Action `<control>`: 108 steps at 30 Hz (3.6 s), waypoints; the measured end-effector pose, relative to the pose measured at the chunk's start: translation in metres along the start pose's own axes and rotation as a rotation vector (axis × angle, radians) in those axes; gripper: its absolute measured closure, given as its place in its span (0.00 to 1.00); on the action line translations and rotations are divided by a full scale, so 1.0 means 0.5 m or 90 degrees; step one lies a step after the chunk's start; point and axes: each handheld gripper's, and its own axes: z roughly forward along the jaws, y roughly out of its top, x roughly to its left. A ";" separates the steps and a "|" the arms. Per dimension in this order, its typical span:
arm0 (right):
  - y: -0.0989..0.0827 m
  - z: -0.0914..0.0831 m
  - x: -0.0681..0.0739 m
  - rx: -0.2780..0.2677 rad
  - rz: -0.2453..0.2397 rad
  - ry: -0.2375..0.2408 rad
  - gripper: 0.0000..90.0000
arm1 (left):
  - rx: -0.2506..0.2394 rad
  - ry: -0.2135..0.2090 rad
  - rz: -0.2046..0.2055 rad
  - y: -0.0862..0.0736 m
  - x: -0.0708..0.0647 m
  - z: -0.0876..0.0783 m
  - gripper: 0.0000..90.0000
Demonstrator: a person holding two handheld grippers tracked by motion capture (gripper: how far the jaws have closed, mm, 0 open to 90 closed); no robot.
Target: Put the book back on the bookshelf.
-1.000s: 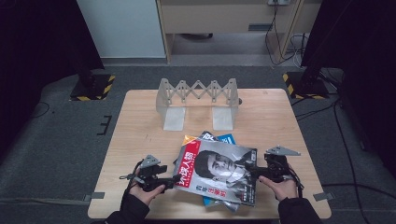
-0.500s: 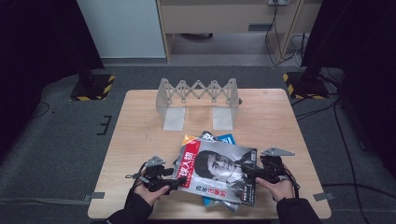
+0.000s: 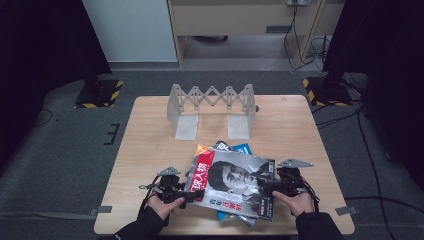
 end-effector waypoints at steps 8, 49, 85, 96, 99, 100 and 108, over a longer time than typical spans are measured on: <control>-0.004 0.004 0.002 -0.001 0.003 0.011 0.08 | -0.033 0.001 0.021 0.011 -0.013 -0.031 0.48; -0.002 -0.038 -0.078 -0.040 0.033 -0.074 0.07 | -0.094 -0.085 -0.042 0.124 -0.049 -0.046 0.96; -0.041 -0.024 -0.161 0.063 -0.012 -0.180 0.06 | -0.162 -0.202 -0.025 0.227 -0.157 -0.043 0.96; -0.042 -0.024 -0.163 0.065 -0.012 -0.184 0.06 | -0.187 -0.230 -0.045 0.259 -0.174 -0.030 0.96; -0.042 -0.025 -0.164 0.063 -0.014 -0.183 0.06 | -0.196 -0.231 -0.043 0.266 -0.173 -0.039 0.96; -0.042 -0.024 -0.165 0.062 -0.013 -0.182 0.06 | -0.201 -0.229 -0.041 0.268 -0.173 -0.044 0.96; -0.046 -0.020 -0.165 0.071 -0.010 -0.179 0.05 | -0.232 -0.178 -0.017 0.286 -0.158 -0.095 0.96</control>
